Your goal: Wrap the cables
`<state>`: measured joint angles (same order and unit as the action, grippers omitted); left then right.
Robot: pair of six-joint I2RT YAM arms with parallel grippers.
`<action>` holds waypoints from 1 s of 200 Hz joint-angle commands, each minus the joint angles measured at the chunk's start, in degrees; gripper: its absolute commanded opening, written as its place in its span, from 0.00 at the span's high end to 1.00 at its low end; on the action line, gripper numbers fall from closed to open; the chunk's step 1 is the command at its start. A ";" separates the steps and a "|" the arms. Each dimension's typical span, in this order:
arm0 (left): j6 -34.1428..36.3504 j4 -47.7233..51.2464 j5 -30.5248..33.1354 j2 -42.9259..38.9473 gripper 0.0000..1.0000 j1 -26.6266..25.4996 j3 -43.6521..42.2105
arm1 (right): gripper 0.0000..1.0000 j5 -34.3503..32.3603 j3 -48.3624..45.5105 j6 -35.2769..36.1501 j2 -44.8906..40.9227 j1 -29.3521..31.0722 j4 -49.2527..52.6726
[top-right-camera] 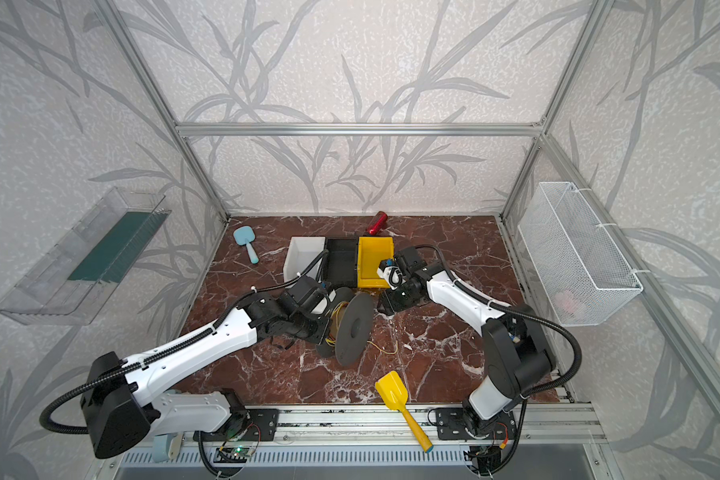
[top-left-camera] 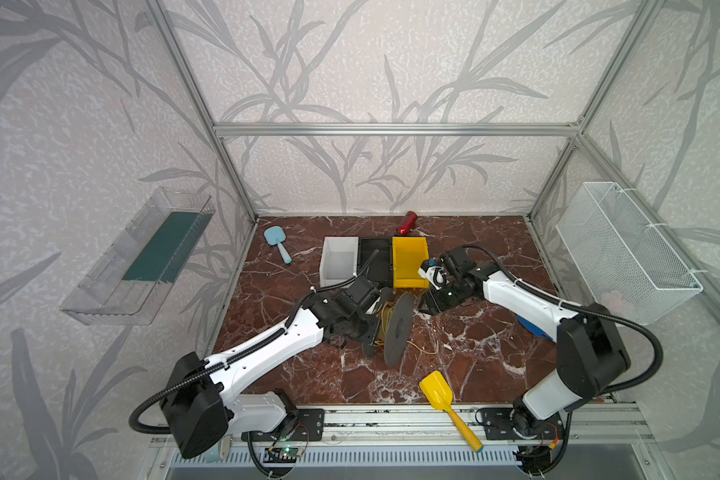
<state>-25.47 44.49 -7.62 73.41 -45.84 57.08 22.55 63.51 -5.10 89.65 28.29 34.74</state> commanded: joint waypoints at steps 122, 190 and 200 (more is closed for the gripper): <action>0.04 3.41 2.49 2.31 1.00 -0.82 0.05 | 0.63 6.45 -22.37 -14.69 -10.52 0.99 -3.94; -0.01 3.15 2.32 1.89 1.00 -0.82 -0.42 | 0.78 2.46 -21.41 -15.67 -6.01 3.41 -5.56; 0.00 3.17 2.30 1.88 1.00 -0.82 -0.44 | 0.80 1.45 -21.41 -15.50 -5.80 3.99 -5.43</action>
<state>-25.56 44.29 -6.98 74.46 -46.41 57.80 26.50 41.39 -20.36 82.89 31.27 29.56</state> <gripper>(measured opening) 0.077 0.221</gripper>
